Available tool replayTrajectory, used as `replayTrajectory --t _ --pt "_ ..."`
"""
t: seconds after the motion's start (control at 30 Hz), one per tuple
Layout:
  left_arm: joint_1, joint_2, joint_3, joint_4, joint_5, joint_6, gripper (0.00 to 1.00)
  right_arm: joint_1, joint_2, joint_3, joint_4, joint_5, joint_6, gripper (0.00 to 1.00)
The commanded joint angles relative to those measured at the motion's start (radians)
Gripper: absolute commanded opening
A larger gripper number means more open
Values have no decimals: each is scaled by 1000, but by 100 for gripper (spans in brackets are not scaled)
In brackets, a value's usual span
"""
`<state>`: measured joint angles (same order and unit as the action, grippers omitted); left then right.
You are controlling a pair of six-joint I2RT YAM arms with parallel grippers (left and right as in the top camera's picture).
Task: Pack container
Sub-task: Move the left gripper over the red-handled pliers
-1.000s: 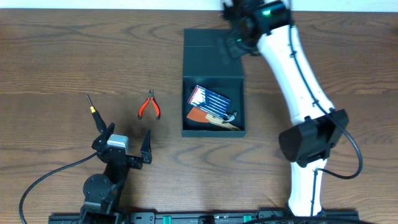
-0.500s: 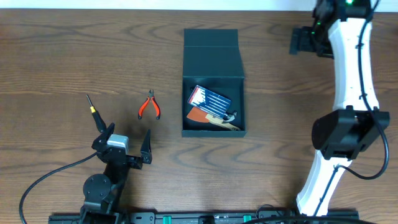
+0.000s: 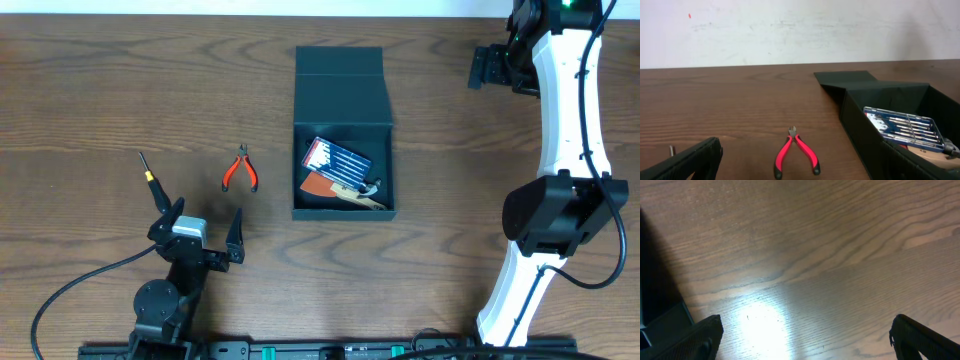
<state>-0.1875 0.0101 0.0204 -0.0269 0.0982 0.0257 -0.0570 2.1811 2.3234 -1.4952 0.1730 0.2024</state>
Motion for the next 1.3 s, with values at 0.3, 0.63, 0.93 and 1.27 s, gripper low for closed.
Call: replayTrajectory --t 0.3,0.63,0.93,1.27 --pt "-6 -6 -16 -14 23 -1 98 3 -27 20 -1 3 18 99" --pt "-6 -6 -2 3 26 -40 98 3 -27 20 -1 3 18 99" --pt "-5 179 326 -248 -76 -87 98 3 -27 20 -1 3 18 99" --pt "-6 736 849 -529 -84 -87 99 3 -27 20 -1 3 18 99"
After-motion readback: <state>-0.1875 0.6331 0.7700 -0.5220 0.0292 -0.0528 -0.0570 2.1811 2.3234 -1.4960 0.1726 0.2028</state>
